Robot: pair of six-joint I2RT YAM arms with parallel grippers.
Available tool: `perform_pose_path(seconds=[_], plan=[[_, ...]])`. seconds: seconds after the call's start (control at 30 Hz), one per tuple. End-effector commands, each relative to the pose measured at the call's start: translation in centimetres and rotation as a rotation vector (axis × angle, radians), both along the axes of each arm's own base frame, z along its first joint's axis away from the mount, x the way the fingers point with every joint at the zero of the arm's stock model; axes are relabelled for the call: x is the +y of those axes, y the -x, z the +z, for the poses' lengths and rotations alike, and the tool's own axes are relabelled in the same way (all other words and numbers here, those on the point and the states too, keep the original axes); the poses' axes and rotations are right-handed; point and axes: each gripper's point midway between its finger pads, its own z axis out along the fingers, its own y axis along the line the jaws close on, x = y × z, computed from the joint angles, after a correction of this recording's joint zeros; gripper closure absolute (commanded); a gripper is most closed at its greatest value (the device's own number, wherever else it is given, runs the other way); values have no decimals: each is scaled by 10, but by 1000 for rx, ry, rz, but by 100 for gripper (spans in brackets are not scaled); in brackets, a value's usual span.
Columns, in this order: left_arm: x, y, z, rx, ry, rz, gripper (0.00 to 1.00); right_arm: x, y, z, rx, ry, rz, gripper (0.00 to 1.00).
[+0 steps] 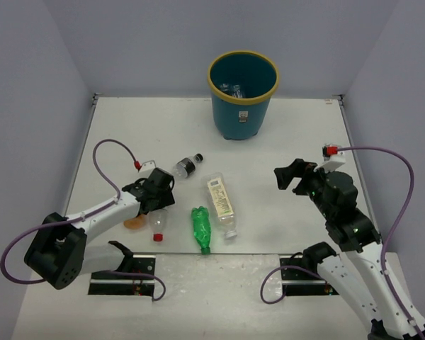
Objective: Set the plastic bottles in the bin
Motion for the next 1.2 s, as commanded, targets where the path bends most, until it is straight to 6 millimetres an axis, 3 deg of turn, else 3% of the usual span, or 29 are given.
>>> perform_pose_path(seconds=[0.0,0.23,0.43,0.5,0.6,0.63,0.67,0.73,0.8,0.87,1.0,1.17], plan=[[-7,-10,1,-32,30,12,41,-11,1,-15,40,10,-65,1],[1,-25,33,-87,-28,38,58,-15,-1,-28,82,19,-101,1],[23,-50,115,-258,-129,127,62,-18,-1,-39,108,45,-110,1],[23,-64,155,-358,-116,153,62,-21,-1,-38,104,48,-127,1],[-1,-96,244,-605,20,91,62,-22,-1,-39,105,42,-139,1],[-17,-107,274,-696,68,6,62,-22,-2,-40,109,47,-140,1],[-21,-110,286,-730,54,-49,62,-23,-2,-41,111,50,-140,1],[-59,-125,357,-948,174,-215,66,-24,-2,-47,123,55,-152,1],[-83,-138,417,-1120,216,-314,66,-25,-2,-49,126,55,-157,1],[-98,-143,460,-1270,225,-383,66,-25,-2,-48,123,56,-154,1],[-131,-187,515,-1463,212,-413,66,-28,-3,-47,118,59,-174,1],[-170,-254,544,-1566,213,-384,66,-28,-4,-50,123,61,-176,1]])
